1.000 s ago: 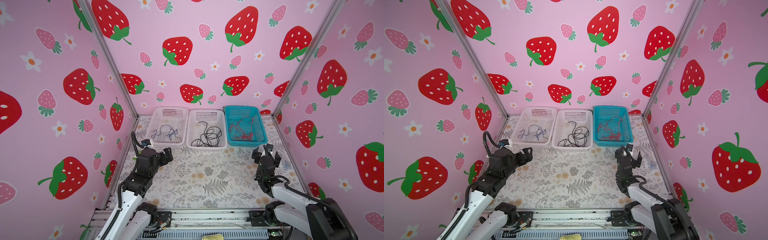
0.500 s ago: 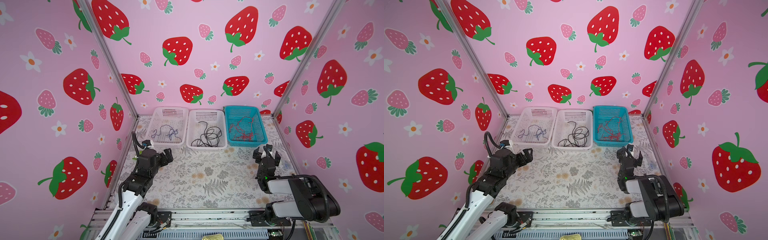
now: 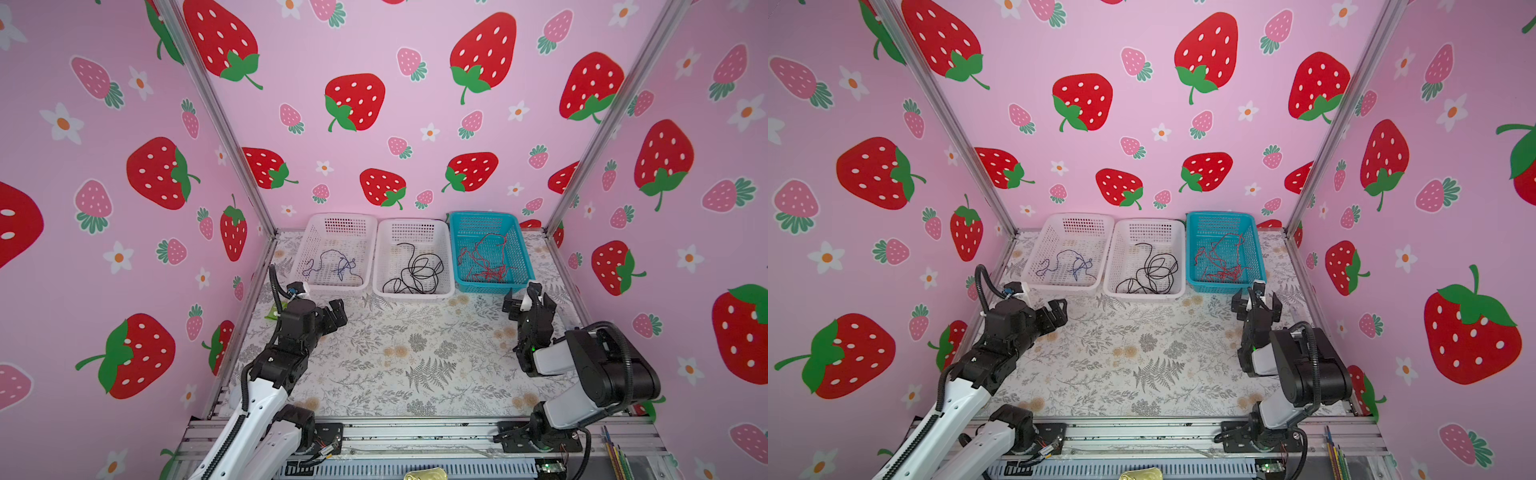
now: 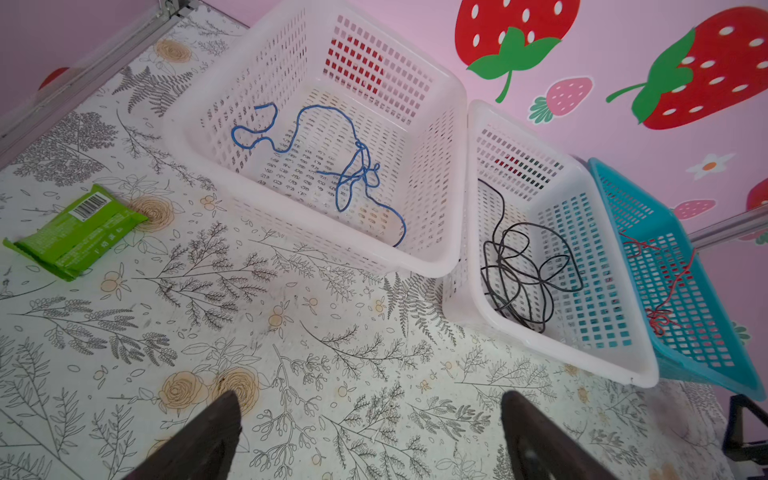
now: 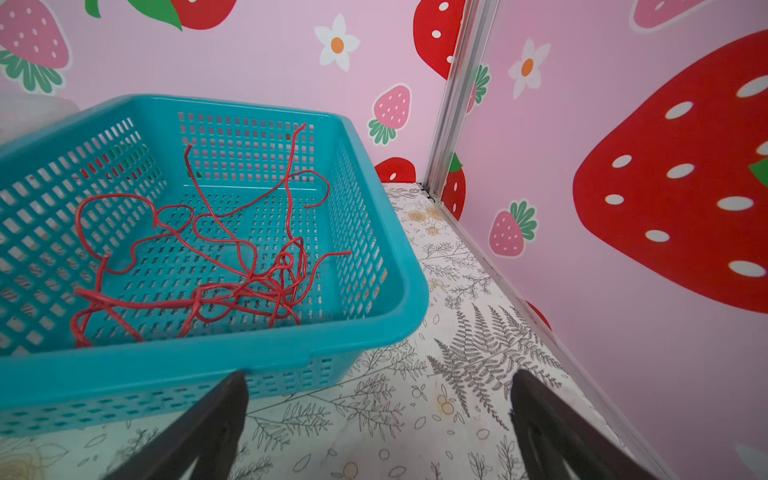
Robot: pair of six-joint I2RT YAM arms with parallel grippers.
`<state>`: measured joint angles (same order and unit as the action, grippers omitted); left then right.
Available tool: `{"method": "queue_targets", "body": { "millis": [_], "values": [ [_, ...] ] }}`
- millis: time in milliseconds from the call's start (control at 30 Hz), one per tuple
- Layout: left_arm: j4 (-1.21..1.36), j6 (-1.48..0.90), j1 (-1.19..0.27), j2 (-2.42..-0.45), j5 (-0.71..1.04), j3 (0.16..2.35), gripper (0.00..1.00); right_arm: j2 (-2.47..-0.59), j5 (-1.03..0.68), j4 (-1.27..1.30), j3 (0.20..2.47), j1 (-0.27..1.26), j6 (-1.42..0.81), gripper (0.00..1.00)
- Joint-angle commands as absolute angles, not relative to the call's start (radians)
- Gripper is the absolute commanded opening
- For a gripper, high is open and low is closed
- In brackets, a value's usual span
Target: Untangle the cables
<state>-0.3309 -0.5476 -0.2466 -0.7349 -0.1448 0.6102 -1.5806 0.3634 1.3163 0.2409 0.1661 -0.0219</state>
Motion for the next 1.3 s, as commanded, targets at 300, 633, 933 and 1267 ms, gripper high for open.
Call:
{"method": "queue_targets", "body": {
  "millis": [300,633,933,1267],
  "values": [
    [-0.207,-0.293,-0.241,-0.755,-0.462,0.525,0.99,-1.575,0.328,1.298,0.249,0.157,-0.028,0.99],
    [-0.022,-0.168,-0.151,-0.88,-0.508,0.45,0.99,-1.575,0.325,1.297,0.25,0.157,-0.028,0.99],
    [0.22,-0.091,-0.071,-1.061,-0.421,0.407,0.99,-1.575,0.327,1.296,0.25,0.157,-0.028,0.99],
    [0.449,-0.075,-0.05,-1.277,-0.349,0.422,0.99,-1.575,0.327,1.296,0.25,0.157,-0.028,0.99]
  ]
}}
